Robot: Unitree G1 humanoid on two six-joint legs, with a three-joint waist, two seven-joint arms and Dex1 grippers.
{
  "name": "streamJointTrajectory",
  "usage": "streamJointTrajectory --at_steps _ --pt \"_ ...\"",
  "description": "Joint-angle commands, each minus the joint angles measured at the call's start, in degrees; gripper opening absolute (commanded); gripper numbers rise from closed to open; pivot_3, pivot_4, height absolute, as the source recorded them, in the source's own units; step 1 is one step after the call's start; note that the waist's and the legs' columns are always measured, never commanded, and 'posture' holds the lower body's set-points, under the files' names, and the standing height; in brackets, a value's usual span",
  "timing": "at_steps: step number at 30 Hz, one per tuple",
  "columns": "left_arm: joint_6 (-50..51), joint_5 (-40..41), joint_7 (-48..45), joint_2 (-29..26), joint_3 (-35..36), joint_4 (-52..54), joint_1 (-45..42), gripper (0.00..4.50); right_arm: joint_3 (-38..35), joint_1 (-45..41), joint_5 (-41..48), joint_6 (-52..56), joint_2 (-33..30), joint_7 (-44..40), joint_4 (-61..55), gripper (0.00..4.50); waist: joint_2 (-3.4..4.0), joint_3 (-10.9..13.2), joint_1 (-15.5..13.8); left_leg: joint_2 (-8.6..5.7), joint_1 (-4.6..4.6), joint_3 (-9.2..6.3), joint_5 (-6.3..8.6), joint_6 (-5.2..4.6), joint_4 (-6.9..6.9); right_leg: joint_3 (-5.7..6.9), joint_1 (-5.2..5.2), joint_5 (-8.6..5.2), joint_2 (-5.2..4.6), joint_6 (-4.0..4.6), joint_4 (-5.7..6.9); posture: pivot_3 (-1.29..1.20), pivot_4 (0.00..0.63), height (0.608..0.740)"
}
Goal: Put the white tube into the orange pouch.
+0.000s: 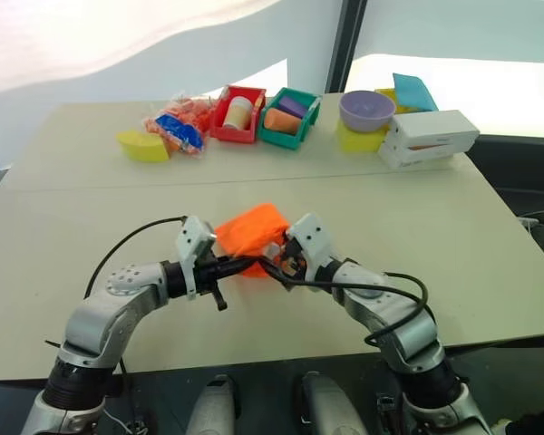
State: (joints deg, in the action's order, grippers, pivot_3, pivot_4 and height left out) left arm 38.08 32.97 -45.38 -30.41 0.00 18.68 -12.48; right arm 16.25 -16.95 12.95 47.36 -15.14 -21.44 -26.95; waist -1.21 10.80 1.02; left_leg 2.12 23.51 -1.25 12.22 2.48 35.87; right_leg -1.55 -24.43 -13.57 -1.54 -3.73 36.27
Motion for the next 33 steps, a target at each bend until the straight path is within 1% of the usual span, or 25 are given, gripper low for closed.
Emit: streamJointTrajectory --at_steps 1,3,4,8,9,11,13,18,20,22,24,27,31,33 --pt "-1.05 1.46 0.26 0.42 3.07 -1.40 0.03 0.00 -2.84 2.49 4.01 -2.68 -3.63 -5.98 -4.76 4.46 0.00 0.00 -0.06 0.00 0.00 0.00 0.00 0.00 0.00 0.00 0.00 0.00 0.00 0.00 -0.01 0.00 0.150 0.740" --pt "-0.91 1.78 0.11 0.46 3.61 -1.94 -0.02 0.00 -3.95 3.68 5.88 -2.41 -5.10 -7.99 -5.03 3.95 0.00 0.00 -0.04 -0.01 0.00 0.00 0.00 0.00 0.00 0.00 0.00 -0.01 -0.01 0.00 -0.02 0.00 0.150 0.740" --pt "-0.94 1.80 -0.01 0.43 3.69 -2.09 -0.06 0.00 -3.99 3.88 6.09 -2.52 -5.72 -8.47 -4.92 3.61 0.00 0.00 -0.03 -0.01 0.00 0.00 0.00 0.00 0.01 0.00 0.00 -0.01 -0.01 0.00 -0.02 0.00 0.150 0.740" --pt "-0.96 1.74 -0.29 0.31 3.73 -2.29 -0.04 0.00 -3.91 3.46 6.75 -2.10 -5.87 -8.62 -4.12 1.63 0.00 0.00 0.15 0.02 -0.02 0.00 0.01 0.00 0.00 0.00 0.00 0.00 0.02 0.01 -0.02 0.00 0.150 0.740" --pt "-0.96 1.77 -0.32 0.29 3.76 -2.28 0.00 0.00 -3.78 3.41 6.79 -2.14 -5.91 -8.64 -4.12 0.97 0.00 0.00 0.10 0.03 -0.02 0.00 0.01 0.00 -0.01 0.01 0.00 0.00 0.02 0.01 -0.02 0.00 0.150 0.740" --pt "-0.74 1.98 -0.25 0.32 3.81 -2.03 0.09 0.00 -2.14 2.49 5.38 -2.37 -5.71 -8.00 -2.92 0.05 0.00 0.00 0.07 0.02 -0.02 0.00 0.01 0.00 -0.03 0.01 -0.01 0.00 0.01 0.01 -0.02 0.00 0.150 0.740" --pt "-0.45 2.34 -0.11 0.28 3.83 -1.43 0.28 0.00 0.25 1.08 3.45 -2.61 -5.13 -7.20 -0.54 0.05 0.00 0.00 0.15 0.02 -0.01 0.01 0.01 0.00 -0.03 0.01 -0.02 0.00 0.01 0.01 -0.02 0.00 0.150 0.740" --pt "0.07 3.11 0.24 0.14 4.14 -0.25 0.68 0.00 2.92 -1.81 1.80 -4.15 -2.18 -6.66 4.70 0.05 0.00 0.00 0.10 0.02 -0.01 0.00 0.01 -0.01 -0.03 0.01 -0.02 0.00 0.00 0.01 -0.02 0.00 0.150 0.740" --pt "0.27 3.37 0.41 0.07 4.26 0.53 1.16 0.00 3.95 -3.29 -0.39 -5.66 -0.75 -5.22 7.82 0.05 0.00 0.00 0.17 0.02 -0.01 0.01 0.01 0.00 -0.03 0.01 -0.02 0.00 0.00 0.01 -0.02 0.00 0.150 0.740" --pt "0.35 3.52 0.79 -0.16 4.57 1.20 1.89 0.00 4.23 -4.02 -2.09 -6.80 0.07 -4.03 9.54 0.05 0.00 0.00 0.12 0.02 -0.01 0.00 0.00 0.00 -0.03 0.01 -0.02 0.00 0.01 0.02 -0.02 0.00 0.150 0.740" --pt "0.32 3.45 1.10 -0.84 5.21 1.82 2.97 0.00 3.22 -3.79 -1.80 -6.80 0.08 -4.29 8.92 0.05 0.00 0.00 0.11 0.02 -0.01 0.01 0.01 0.00 -0.04 0.01 -0.02 0.00 0.01 0.02 -0.02 0.00 0.150 0.740" --pt "-0.61 2.26 0.91 -2.65 5.87 1.87 4.88 0.00 1.18 -2.24 -0.82 -7.42 -2.76 -6.70 5.93 0.05 0.00 0.00 0.06 0.02 -0.01 0.02 0.01 0.00 -0.05 0.01 -0.02 0.00 -0.01 0.02 -0.02 0.00 0.150 0.740" --pt "-3.31 0.10 0.26 -5.89 7.82 -0.50 7.23 0.00 -3.31 2.29 3.38 -8.93 -10.90 -14.44 -1.15 0.05 0.00 0.01 -0.18 0.00 0.01 0.02 0.01 0.00 -0.07 0.01 -0.02 -0.01 -0.06 0.02 -0.10 0.00 0.150 0.740" --pt "-5.30 -1.40 -0.48 -7.54 8.68 -2.37 8.06 0.00 -4.81 4.31 3.95 -9.97 -15.33 -17.49 -2.90 0.05 0.00 0.01 -0.16 0.00 0.01 0.03 0.01 0.00 -0.09 0.01 -0.03 -0.01 -0.07 0.02 -0.15 0.00 0.150 0.740"
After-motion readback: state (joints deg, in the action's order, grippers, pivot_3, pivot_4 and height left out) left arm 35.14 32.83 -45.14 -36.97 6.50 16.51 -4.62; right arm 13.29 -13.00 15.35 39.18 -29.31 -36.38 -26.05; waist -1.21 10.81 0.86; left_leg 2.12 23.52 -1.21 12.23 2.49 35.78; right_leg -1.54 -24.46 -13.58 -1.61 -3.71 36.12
